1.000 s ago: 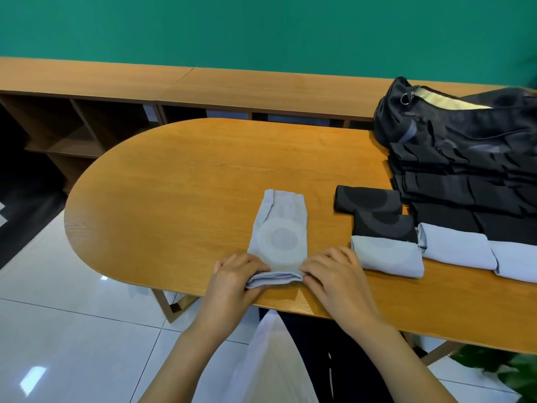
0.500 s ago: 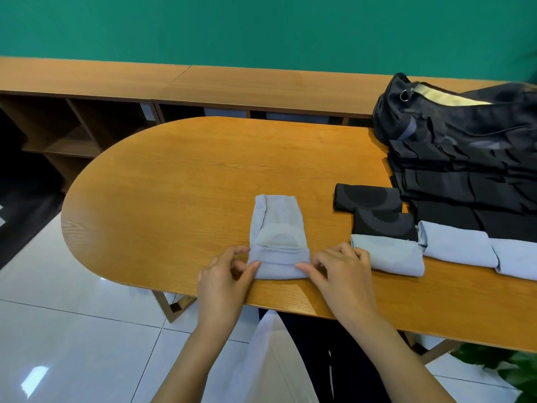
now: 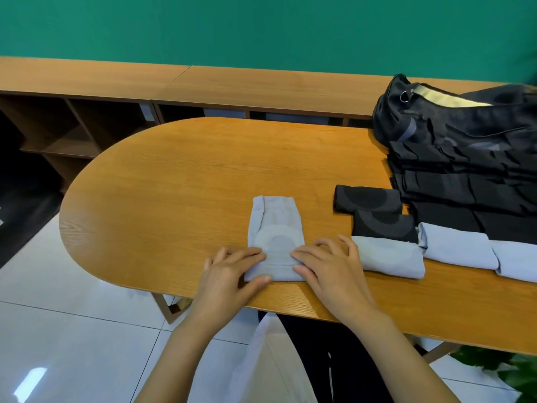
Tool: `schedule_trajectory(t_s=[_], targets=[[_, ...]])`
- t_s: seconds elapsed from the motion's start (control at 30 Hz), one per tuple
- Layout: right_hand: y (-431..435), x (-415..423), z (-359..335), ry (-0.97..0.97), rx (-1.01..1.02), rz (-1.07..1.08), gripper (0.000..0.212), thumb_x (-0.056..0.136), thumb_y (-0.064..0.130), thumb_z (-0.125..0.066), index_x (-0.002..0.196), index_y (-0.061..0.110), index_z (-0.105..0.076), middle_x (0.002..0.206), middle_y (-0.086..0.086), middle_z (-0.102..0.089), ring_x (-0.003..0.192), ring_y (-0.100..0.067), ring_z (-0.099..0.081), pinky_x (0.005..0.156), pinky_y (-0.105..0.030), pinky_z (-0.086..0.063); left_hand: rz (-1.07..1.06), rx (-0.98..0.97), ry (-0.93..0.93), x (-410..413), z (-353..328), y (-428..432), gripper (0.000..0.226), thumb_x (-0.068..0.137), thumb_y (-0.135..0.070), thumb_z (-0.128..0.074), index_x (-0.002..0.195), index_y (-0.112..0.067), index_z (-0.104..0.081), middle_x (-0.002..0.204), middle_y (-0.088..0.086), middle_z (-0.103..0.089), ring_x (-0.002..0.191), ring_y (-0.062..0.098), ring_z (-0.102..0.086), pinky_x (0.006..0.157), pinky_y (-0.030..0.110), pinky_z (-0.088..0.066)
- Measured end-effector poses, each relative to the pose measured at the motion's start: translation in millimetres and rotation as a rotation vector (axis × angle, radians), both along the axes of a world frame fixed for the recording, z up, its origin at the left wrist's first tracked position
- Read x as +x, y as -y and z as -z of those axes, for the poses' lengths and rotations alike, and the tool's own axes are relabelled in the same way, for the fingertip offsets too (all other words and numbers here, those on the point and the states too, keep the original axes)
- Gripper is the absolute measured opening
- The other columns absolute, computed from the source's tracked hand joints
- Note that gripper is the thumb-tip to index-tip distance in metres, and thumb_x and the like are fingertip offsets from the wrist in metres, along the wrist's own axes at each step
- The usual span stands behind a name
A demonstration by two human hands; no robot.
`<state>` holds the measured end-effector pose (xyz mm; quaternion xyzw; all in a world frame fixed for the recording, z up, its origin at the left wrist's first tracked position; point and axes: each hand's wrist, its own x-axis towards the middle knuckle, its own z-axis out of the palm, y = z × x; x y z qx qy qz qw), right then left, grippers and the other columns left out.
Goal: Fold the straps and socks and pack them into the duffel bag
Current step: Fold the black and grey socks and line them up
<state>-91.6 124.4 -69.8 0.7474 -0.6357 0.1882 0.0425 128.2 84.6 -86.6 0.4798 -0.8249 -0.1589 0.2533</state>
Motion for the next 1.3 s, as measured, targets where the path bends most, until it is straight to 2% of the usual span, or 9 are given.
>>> schedule_trajectory(t_s=[0.17, 0.27, 0.5, 0.63, 0.77, 0.87, 1.0, 1.13, 1.3], targets=[[-1.7, -0.2, -8.0, 0.026, 0.116, -0.033, 0.071, 0.091, 0.074, -0.015, 0.121, 0.034, -0.064, 0.121, 0.021, -0.061, 0.118, -0.007, -0.047, 0.118, -0.048, -0.002, 0.010, 0.010, -0.062, 1.9, 0.5, 0.8, 0.052, 0.081, -0.058, -0.047, 0.124, -0.033, -0.064, 0.125, -0.034, -0.050, 0.104, -0.003, -0.039, 0.085, 0.024, -0.026], [-0.8, 0.4, -12.2, -0.010, 0.171, -0.033, 0.074, 0.082, 0.082, -0.023, 0.129, 0.037, -0.057, 0.127, 0.022, -0.056, 0.124, -0.006, -0.042, 0.118, -0.051, 0.005, -0.051, 0.001, -0.110, -2.4, -1.3, 0.8, 0.045, 0.088, -0.056, -0.040, 0.118, -0.035, -0.067, 0.114, -0.032, -0.058, 0.100, -0.001, -0.044, 0.083, 0.028, -0.028], [-1.0, -3.2, -18.1, 0.118, 0.123, 0.055, 0.040, 0.094, 0.049, -0.046, 0.130, 0.034, -0.058, 0.113, 0.008, -0.059, 0.115, -0.005, -0.050, 0.121, -0.040, 0.009, -0.104, 0.090, -0.235, -4.5, -10.1, 0.2, 0.054, 0.077, -0.071, -0.048, 0.117, -0.040, -0.066, 0.091, -0.028, -0.060, 0.099, -0.004, -0.046, 0.090, 0.025, -0.029], [-0.9, -1.6, -20.5, 0.173, 0.135, 0.083, 0.039, 0.096, 0.048, -0.043, 0.130, 0.033, -0.056, 0.114, 0.007, -0.061, 0.116, -0.008, -0.052, 0.122, -0.041, 0.003, -0.090, 0.065, -0.182, -1.2, -5.4, -0.1, 0.038, 0.077, -0.049, -0.074, 0.112, -0.036, -0.068, 0.099, -0.028, -0.061, 0.098, -0.004, -0.043, 0.091, 0.036, -0.035], [0.1, -0.5, -17.5, 0.246, 0.083, 0.112, 0.037, 0.094, 0.047, -0.048, 0.126, 0.030, -0.057, 0.099, 0.009, -0.065, 0.106, -0.008, -0.058, 0.122, -0.038, -0.001, -0.152, 0.028, -0.271, -4.6, -8.5, -3.1, 0.029, 0.079, -0.058, -0.057, 0.086, -0.032, -0.067, 0.073, -0.018, -0.059, 0.091, -0.003, -0.047, 0.075, 0.039, -0.041], [0.1, 0.2, -16.3, 0.282, 0.079, 0.142, 0.040, 0.092, 0.049, -0.051, 0.128, 0.031, -0.054, 0.082, 0.013, -0.063, 0.096, -0.004, -0.058, 0.122, -0.037, -0.004, -0.215, 0.066, -0.325, -6.2, -8.6, -3.2, 0.023, 0.083, -0.048, -0.068, 0.102, -0.036, -0.063, 0.066, -0.014, -0.060, 0.082, 0.001, -0.054, 0.079, 0.046, -0.047], [0.3, 3.3, -13.9, 0.215, 0.101, 0.173, 0.042, 0.090, 0.048, -0.059, 0.127, 0.031, -0.053, 0.075, 0.017, -0.055, 0.092, -0.006, -0.054, 0.119, -0.040, -0.013, -0.282, 0.125, -0.320, -8.9, -10.3, -5.6, 0.039, 0.082, -0.039, -0.072, 0.116, -0.039, -0.052, 0.067, -0.014, -0.063, 0.080, 0.005, -0.060, 0.088, 0.042, -0.040], [1.6, 3.8, -12.6, 0.133, 0.040, 0.117, 0.040, 0.081, 0.039, -0.073, 0.117, 0.026, -0.062, 0.099, 0.011, -0.058, 0.101, -0.018, -0.055, 0.108, -0.046, -0.033, -0.236, -0.027, -0.158, -9.4, -10.7, -5.4, 0.031, 0.083, -0.030, -0.074, 0.112, -0.031, -0.062, 0.097, -0.015, -0.058, 0.093, 0.012, -0.050, 0.074, 0.034, -0.032], [2.0, -4.5, -11.1, 0.074, 0.023, -0.002, 0.033, 0.094, 0.049, -0.045, 0.110, 0.032, -0.069, 0.110, 0.019, -0.066, 0.113, -0.011, -0.053, 0.117, -0.052, -0.007, -0.096, -0.001, -0.071, -0.8, -6.3, 0.2, 0.042, 0.084, -0.062, -0.049, 0.112, -0.038, -0.069, 0.127, -0.025, -0.054, 0.110, 0.008, -0.044, 0.081, 0.035, -0.032]])
